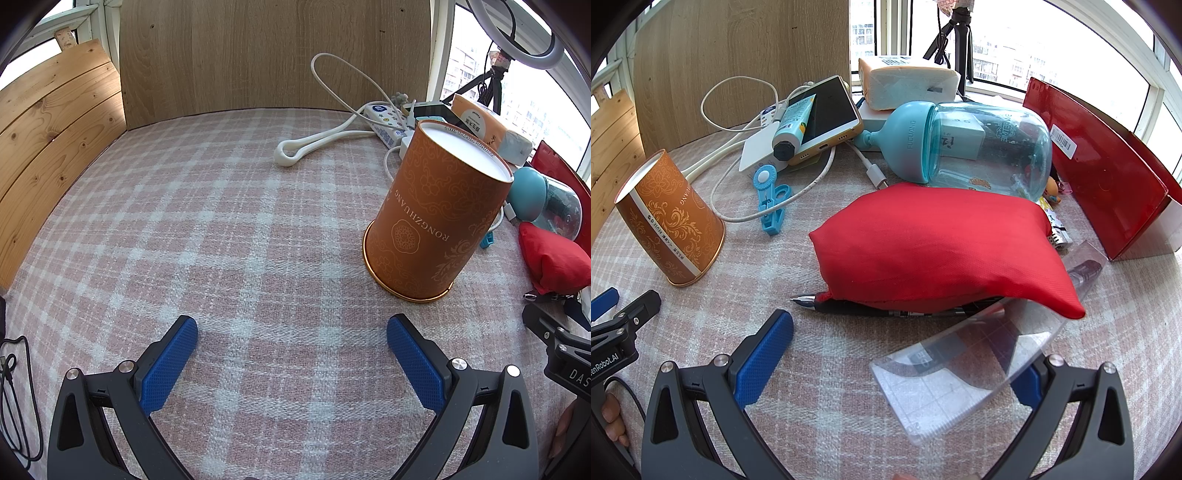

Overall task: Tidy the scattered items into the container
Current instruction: 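Move both tools toward the orange tin cup on the table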

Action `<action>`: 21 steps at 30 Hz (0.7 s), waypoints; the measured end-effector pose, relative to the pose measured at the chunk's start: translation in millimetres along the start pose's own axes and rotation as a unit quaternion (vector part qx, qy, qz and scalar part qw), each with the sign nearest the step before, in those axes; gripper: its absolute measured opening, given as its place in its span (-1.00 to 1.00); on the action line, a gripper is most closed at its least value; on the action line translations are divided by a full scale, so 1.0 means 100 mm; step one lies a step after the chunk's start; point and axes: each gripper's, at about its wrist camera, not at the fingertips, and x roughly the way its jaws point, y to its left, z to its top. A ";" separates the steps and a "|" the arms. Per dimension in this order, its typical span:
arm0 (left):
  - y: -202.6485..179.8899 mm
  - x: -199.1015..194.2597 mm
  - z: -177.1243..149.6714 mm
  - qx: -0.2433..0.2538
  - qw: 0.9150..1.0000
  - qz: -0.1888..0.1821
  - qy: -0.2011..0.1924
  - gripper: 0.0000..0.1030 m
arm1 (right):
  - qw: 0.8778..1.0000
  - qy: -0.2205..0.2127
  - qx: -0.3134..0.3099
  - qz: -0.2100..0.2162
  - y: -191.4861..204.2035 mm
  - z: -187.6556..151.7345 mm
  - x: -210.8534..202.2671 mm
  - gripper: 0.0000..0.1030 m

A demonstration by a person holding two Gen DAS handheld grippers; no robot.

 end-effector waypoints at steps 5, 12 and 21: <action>0.00 0.00 0.00 0.001 1.000 0.000 0.000 1.00 | 1.000 -0.002 0.007 0.002 -0.02 0.00 0.00 1.00; 0.00 0.00 -0.01 0.002 1.000 -0.001 0.000 1.00 | 1.000 0.002 0.003 -0.002 -0.02 0.02 -0.02 1.00; 0.01 -0.06 -0.03 0.009 1.000 -0.004 0.010 1.00 | 1.000 0.021 -0.002 0.001 0.03 0.00 -0.03 1.00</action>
